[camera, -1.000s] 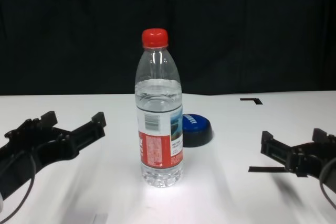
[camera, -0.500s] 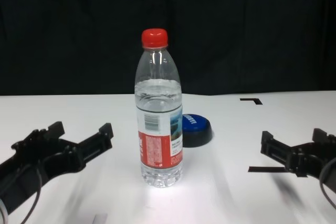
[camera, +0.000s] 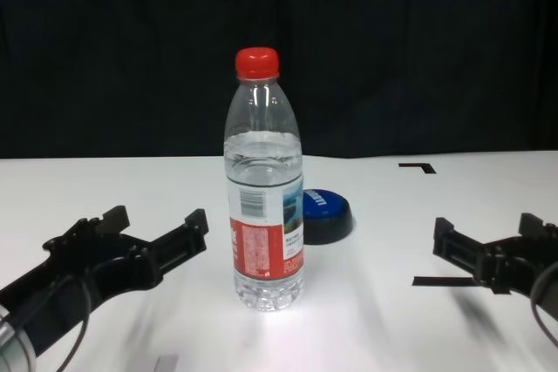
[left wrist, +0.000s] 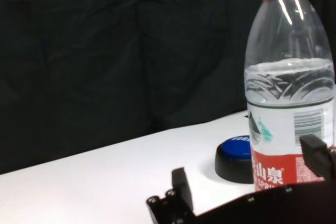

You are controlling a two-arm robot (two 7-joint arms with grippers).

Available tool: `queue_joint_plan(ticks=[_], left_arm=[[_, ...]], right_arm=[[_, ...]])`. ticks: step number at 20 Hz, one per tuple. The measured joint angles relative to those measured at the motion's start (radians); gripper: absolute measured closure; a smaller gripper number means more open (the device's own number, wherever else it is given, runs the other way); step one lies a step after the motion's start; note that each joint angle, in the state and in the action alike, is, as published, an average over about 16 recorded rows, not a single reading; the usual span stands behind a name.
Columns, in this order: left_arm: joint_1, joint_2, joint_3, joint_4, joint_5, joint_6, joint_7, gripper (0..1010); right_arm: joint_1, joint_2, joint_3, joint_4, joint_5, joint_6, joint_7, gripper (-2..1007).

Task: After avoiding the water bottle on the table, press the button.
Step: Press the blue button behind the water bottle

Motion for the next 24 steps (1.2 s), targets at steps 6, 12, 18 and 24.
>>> queue_joint_plan(ticks=[6,12,18,24], left_arm=[[-0.029,-0.001,0.016,0.025,-0.006,0.0,-0.01,7],[-0.062,-0.002,0.032,0.053,-0.015,-0.004,-0.021,7],[-0.094,0.0,0.046,0.083,-0.028,-0.012,-0.036,7],[-0.116,0.004,0.057,0.104,-0.04,-0.019,-0.047,7]], right_arm=[[0.0,0.0,0.0,0.0,0.0,0.0,0.0,2],[0.0,0.0,0.0,0.0,0.0,0.0,0.0,2],[0.0,0.0,0.0,0.0,0.0,0.0,0.0,2],[0.0,0.0,0.0,0.0,0.0,0.0,0.0,2]])
